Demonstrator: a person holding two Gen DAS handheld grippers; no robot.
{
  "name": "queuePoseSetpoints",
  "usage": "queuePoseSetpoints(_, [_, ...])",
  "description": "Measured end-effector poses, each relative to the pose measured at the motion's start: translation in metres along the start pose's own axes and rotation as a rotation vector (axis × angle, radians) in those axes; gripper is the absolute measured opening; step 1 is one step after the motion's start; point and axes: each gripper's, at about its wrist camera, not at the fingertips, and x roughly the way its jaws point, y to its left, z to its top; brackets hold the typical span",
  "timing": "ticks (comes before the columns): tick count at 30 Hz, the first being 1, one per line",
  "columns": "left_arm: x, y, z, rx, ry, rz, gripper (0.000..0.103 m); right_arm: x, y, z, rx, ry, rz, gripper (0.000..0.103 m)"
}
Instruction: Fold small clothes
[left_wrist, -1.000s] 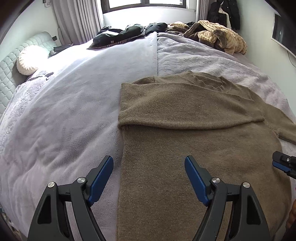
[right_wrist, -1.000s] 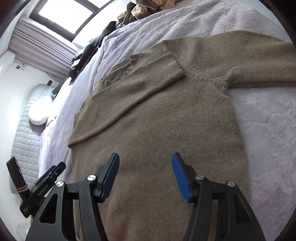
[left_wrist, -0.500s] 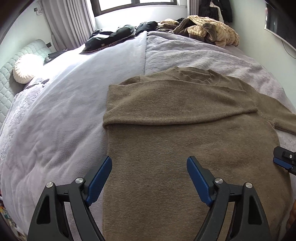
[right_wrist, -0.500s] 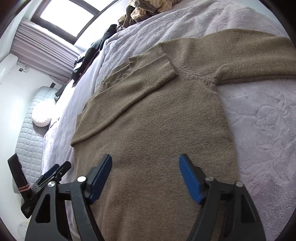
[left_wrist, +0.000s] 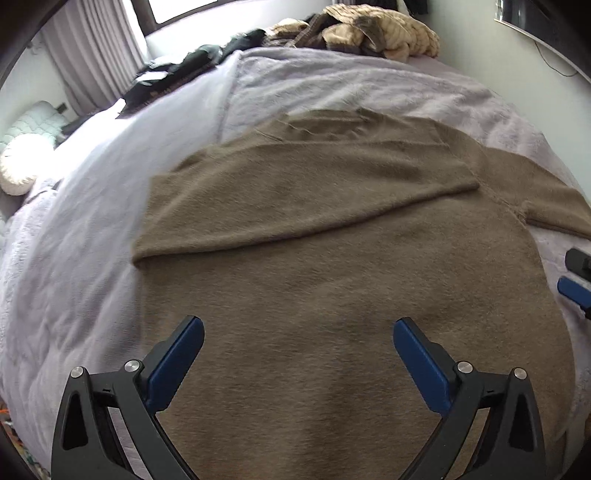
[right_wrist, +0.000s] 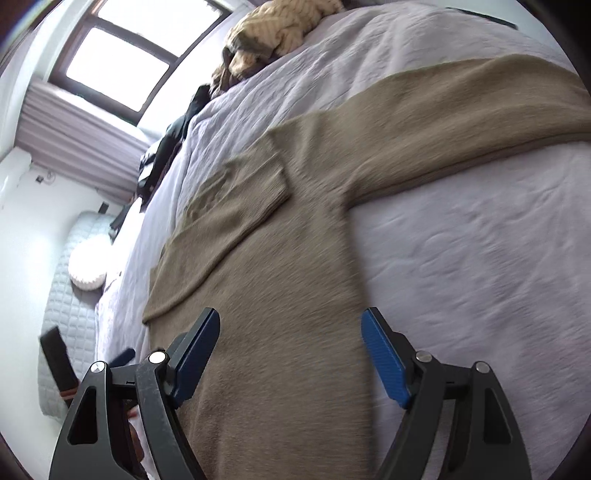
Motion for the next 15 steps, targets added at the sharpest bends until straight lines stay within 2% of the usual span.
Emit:
queuePoseSetpoints(6, [0.004, -0.023, 0.001, -0.021, 0.032, -0.097, 0.103, -0.044, -0.062, 0.027, 0.139, -0.133, 0.001, 0.082])
queuePoseSetpoints(11, [0.004, -0.046, 0.018, -0.024, 0.024, -0.125, 0.103, -0.083, -0.120, 0.050, 0.313, -0.292, 0.055, 0.082])
queuePoseSetpoints(15, [0.003, -0.066, 0.033, -0.017, 0.010, -0.146, 0.103, -0.106, -0.154, 0.070, 0.411, -0.411, 0.058, 0.082])
